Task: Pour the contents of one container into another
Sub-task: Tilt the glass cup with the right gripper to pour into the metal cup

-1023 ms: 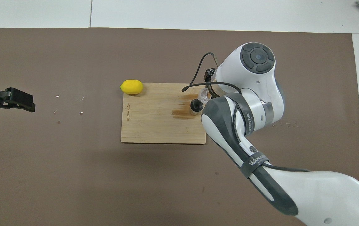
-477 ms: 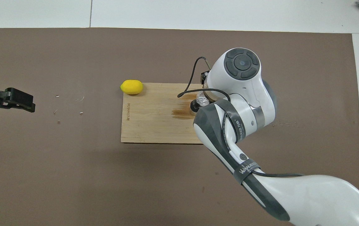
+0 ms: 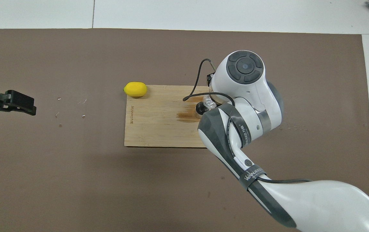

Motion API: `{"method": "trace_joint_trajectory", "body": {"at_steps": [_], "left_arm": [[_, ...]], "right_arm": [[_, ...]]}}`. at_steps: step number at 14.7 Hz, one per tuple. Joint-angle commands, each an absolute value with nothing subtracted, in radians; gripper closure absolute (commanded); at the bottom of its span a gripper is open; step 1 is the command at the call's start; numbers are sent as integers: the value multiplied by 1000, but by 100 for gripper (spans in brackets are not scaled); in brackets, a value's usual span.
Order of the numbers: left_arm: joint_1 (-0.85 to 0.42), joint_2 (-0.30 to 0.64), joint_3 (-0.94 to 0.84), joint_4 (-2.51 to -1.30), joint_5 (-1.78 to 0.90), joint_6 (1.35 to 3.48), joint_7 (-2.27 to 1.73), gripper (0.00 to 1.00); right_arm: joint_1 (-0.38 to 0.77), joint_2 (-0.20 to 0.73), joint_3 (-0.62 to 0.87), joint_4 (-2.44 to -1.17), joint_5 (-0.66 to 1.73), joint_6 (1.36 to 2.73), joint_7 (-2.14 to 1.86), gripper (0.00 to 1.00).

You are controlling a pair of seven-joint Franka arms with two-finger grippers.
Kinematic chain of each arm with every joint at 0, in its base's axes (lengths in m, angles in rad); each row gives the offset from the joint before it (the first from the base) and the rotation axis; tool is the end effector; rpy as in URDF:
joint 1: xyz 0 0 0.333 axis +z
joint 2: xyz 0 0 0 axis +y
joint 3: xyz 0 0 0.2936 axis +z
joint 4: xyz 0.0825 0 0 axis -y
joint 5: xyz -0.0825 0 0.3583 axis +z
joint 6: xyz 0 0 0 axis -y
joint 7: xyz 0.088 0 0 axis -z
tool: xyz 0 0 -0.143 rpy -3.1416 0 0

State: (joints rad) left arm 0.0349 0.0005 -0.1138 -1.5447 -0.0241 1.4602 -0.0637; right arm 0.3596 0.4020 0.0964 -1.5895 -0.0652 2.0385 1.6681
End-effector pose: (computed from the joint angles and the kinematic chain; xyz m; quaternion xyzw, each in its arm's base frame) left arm 0.5124 -0.0442 0.5683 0.9990 -0.0084 -0.0432 0.0090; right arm 0.5853 0.2740 0.3622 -0.8271 0.5614 -0.0213 0.0162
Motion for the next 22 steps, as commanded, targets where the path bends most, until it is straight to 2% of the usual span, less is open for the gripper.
{"method": "trace_joint_trajectory", "body": {"at_steps": [1, 8, 22], "left_arm": [[44, -15, -118, -1559, -26, 1453, -72, 0], [44, -14, -118, -1559, -26, 1453, -72, 0], [44, -14, -118, -1559, -26, 1453, -72, 0]], "right_arm": [[360, 400, 100, -1574, -97, 2017, 1703, 100], [390, 396, 101, -1575, -186, 2017, 1703, 100], [373, 385, 107, -1575, -160, 2022, 1698, 100]]}}
